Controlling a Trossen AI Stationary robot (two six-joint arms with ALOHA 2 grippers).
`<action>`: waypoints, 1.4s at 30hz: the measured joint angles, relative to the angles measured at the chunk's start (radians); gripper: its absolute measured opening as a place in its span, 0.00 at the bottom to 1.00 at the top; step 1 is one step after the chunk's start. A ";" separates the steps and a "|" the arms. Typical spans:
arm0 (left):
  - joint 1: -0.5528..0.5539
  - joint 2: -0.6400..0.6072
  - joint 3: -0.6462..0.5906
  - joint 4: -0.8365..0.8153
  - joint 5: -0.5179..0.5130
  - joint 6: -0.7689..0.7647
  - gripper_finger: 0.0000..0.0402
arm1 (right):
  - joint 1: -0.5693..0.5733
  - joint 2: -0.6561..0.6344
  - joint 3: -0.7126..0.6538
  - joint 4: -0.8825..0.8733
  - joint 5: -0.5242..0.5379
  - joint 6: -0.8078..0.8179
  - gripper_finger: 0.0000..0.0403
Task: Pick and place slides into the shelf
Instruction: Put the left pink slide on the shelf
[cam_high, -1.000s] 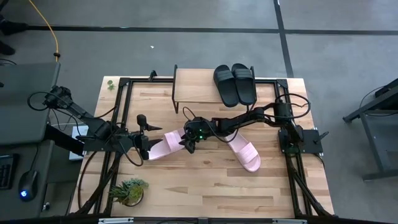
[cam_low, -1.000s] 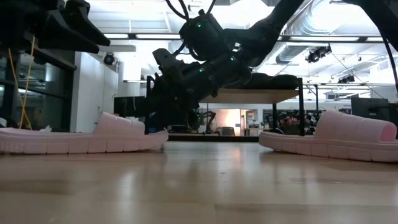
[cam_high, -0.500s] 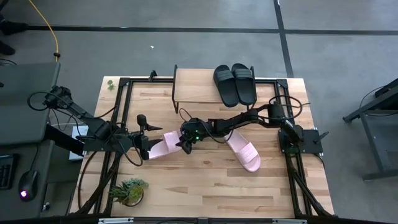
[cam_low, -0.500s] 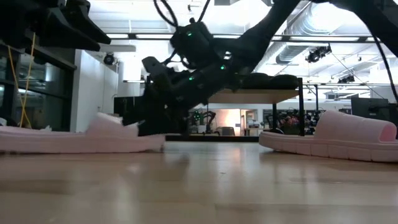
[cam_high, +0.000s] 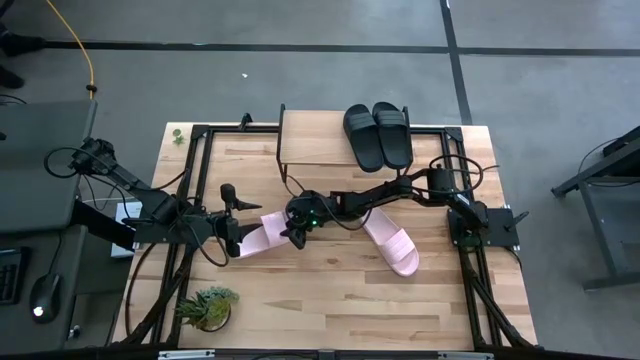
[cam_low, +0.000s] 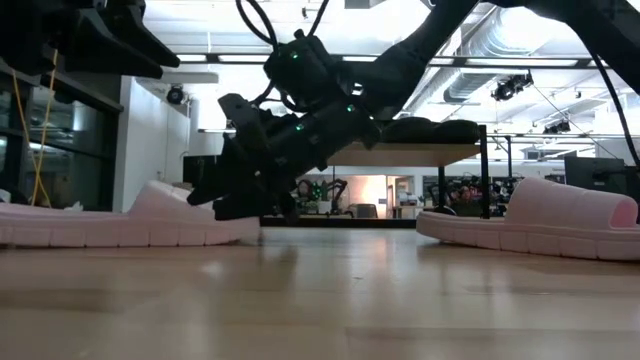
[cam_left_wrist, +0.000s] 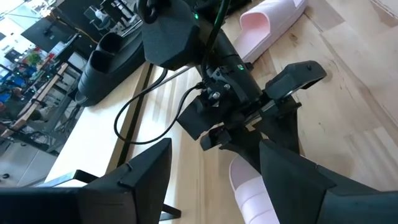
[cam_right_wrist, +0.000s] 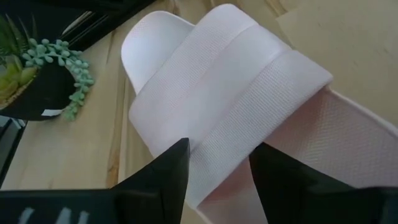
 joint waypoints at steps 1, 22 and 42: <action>0.000 0.000 0.000 0.000 0.000 0.000 0.56 | 0.000 0.000 0.000 0.000 0.000 -0.001 0.37; 0.000 0.000 0.000 0.000 0.000 0.000 0.56 | 0.000 0.003 -0.002 -0.005 -0.002 -0.028 0.07; 0.000 0.000 0.000 0.000 0.000 0.000 0.56 | -0.005 0.003 -0.003 0.090 -0.126 0.000 0.38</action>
